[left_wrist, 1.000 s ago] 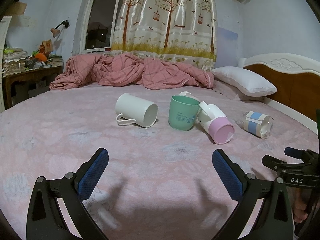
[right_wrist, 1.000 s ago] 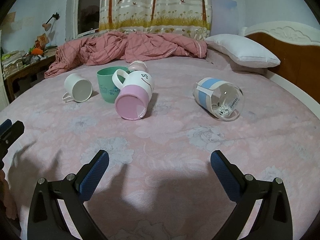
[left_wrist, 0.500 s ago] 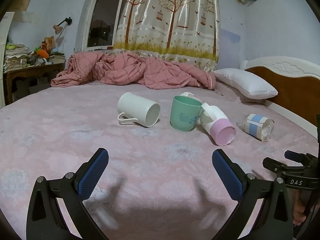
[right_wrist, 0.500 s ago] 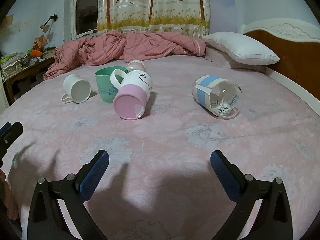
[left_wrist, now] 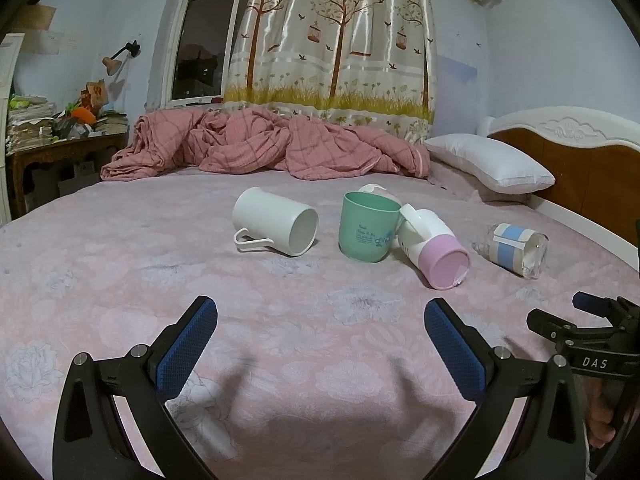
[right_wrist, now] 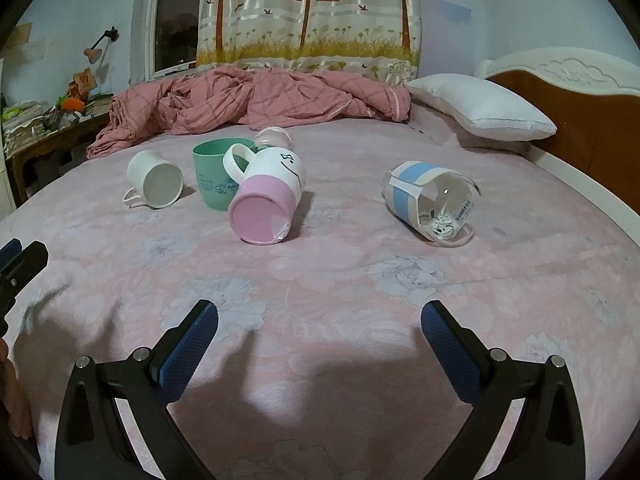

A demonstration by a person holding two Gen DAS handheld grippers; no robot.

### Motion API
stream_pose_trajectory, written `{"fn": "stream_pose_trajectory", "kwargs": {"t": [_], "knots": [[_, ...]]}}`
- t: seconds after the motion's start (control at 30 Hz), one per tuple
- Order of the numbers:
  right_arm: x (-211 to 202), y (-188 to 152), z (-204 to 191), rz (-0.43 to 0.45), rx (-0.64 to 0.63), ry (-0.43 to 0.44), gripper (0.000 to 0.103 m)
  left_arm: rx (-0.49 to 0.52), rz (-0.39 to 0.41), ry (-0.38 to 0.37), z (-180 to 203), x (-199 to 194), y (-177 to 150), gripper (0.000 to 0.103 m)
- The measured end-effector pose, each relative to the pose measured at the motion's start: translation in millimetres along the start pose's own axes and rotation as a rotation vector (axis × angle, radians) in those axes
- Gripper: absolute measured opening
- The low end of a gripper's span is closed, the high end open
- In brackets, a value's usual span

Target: Flip cup upright

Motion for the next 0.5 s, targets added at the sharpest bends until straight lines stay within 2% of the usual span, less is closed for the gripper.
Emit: {"fn": "stream_pose_trajectory", "kwargs": {"t": [0.5], "knots": [[-0.3,-0.2,-0.7,-0.001,-0.002,-0.001,0.103,0.007,0.01,0.003,0.3,-0.5,-0.7,0.103]]}}
Point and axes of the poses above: each gripper's, at about its wrist camera, not at the fingertips, and x roughly the way its jaws point, z to its right, y to its top, the point moved 1 cm from there along x, roughly the way its jaws point, and after that the axes turned 3 degrees about x, right-handed, at the moved point
